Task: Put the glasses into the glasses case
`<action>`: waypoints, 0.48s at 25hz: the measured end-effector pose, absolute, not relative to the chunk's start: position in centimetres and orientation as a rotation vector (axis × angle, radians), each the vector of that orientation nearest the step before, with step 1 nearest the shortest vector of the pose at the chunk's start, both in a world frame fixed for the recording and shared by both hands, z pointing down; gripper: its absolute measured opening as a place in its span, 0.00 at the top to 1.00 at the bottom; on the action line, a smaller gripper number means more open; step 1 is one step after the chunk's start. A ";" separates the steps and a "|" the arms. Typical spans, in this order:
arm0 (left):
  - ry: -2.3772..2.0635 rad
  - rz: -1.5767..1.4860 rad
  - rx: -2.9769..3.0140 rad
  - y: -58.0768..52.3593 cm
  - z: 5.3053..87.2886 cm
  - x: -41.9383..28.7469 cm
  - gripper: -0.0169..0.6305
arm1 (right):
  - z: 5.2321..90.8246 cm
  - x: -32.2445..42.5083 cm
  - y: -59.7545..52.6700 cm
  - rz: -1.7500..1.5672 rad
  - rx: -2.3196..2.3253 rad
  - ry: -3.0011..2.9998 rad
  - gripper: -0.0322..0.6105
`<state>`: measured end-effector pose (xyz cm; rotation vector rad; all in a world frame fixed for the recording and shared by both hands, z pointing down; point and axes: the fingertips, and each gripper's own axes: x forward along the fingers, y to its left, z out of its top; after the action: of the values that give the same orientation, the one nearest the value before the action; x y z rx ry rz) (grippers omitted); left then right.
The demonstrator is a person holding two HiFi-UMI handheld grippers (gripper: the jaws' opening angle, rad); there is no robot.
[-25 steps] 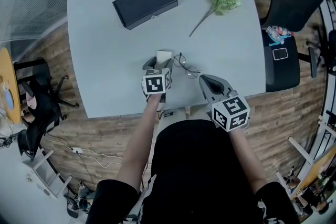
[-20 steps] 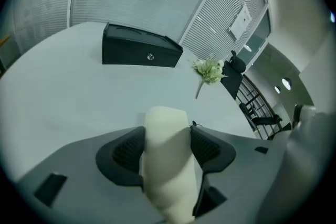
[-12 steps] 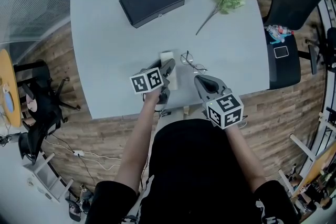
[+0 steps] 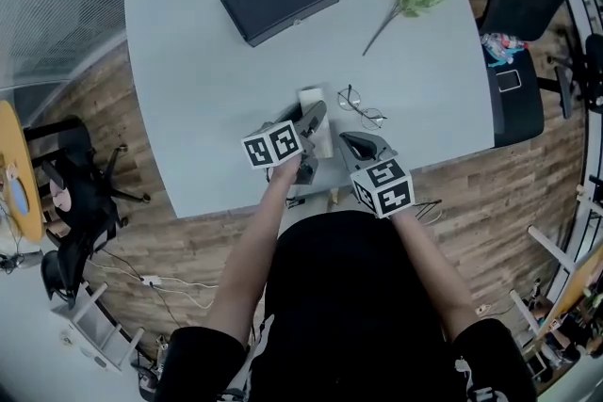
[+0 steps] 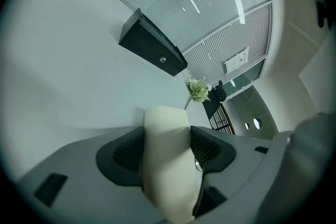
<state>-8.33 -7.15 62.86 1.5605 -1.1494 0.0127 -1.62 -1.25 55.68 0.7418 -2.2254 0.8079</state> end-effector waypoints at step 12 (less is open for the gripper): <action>-1.085 -0.031 1.581 -7.1 63.1 -8.5 0.53 | 59.7 -3.7 0.0 0.917 0.852 -2.132 0.83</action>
<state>-8.51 -7.14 63.12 1.5814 -1.0854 -0.0314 -3.71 0.03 59.75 0.8519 -2.1316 0.9169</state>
